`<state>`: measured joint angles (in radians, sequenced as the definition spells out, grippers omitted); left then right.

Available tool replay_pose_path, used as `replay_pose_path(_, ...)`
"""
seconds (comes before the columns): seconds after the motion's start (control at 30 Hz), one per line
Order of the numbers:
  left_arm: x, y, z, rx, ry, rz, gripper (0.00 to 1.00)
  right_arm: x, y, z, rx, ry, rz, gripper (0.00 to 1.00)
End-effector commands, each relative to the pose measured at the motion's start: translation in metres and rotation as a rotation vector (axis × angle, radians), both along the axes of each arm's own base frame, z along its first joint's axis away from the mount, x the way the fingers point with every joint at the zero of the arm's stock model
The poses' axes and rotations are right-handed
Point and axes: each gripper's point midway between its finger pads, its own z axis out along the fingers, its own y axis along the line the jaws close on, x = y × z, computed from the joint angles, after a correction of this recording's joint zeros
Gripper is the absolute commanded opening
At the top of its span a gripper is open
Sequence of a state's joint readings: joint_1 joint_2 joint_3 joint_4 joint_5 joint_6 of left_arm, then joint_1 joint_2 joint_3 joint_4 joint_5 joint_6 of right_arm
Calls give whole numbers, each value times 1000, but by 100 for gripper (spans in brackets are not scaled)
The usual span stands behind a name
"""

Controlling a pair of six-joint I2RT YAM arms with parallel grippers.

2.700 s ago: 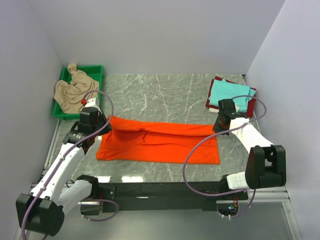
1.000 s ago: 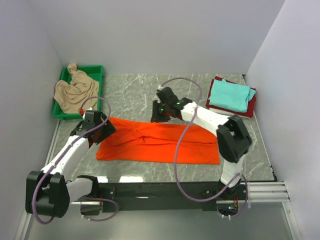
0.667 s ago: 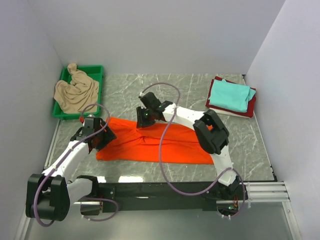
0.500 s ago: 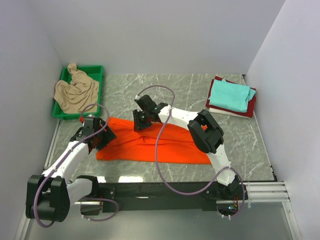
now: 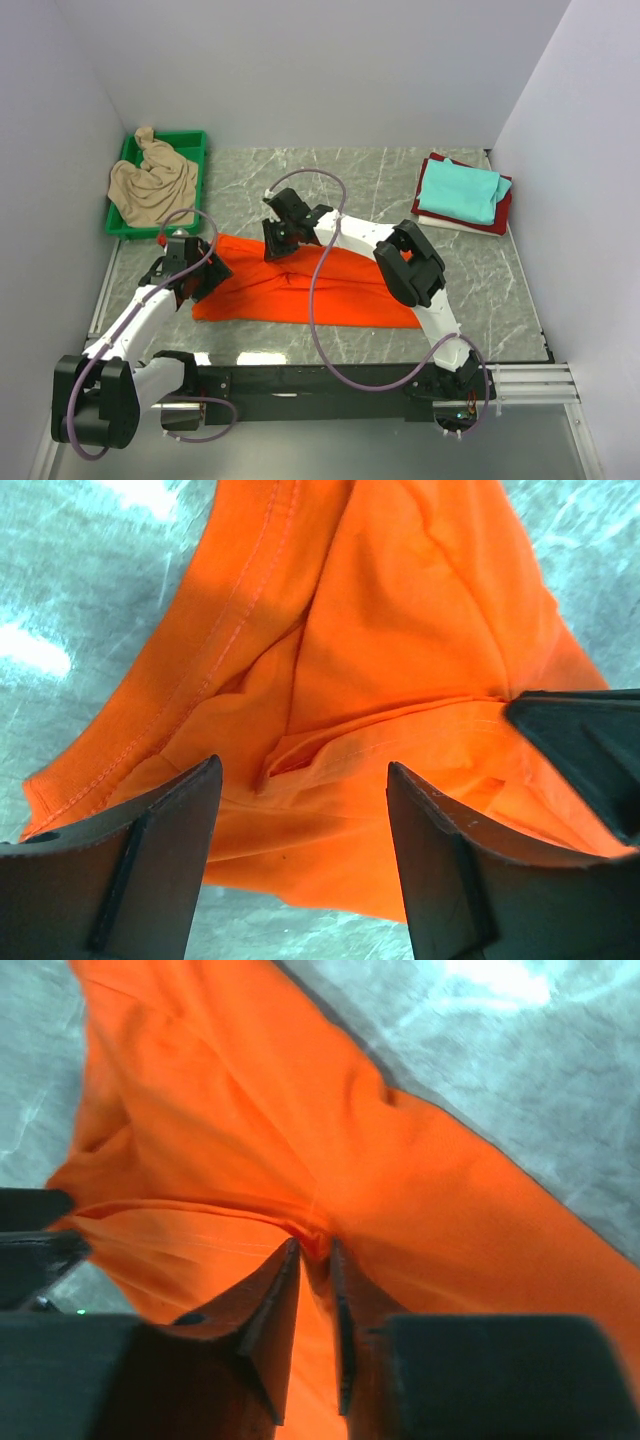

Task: Fold and stack the t-shirts
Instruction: Fold the tshirt

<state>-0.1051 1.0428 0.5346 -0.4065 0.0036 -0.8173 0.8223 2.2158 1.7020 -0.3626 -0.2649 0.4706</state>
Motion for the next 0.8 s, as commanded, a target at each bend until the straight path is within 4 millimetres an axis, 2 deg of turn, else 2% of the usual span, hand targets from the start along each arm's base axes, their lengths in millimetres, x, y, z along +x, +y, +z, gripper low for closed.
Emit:
replay_pose_path(0.0, 0, -1, -2, -10, -9, -1, 72, 2, 16, 18, 51, -35, 39, 21)
replay_pose_path(0.1, -2, -1, -8, -13, 7, -1, 69, 0, 15, 24, 65, -40, 42, 2)
replay_pose_path(0.13, -3, -2, -9, -14, 9, -3, 67, -1, 15, 27, 71, -44, 42, 0)
replay_pose_path(0.17, -4, -1, -11, -14, 18, -3, 67, -2, 15, 35, 85, -53, 44, 0)
replay_pose_path(0.27, -4, -1, -14, -13, 26, 0, 64, -6, 13, 40, 107, -58, 45, 0)
replay_pose_path(0.4, -2, -1, -16, -9, 25, -3, 59, -9, 13, 40, 110, -50, 51, 0)
replay_pose_path(0.47, -1, -1, -17, -9, 22, -4, 52, -10, 13, 40, 108, -52, 54, 0)
replay_pose_path(0.57, 1, -1, -16, -9, 11, -6, 46, -11, 11, 41, 106, -53, 52, 0)
replay_pose_path(0.77, 3, -5, -19, -22, 8, -25, 27, -17, 6, 45, 112, -55, 48, 0)
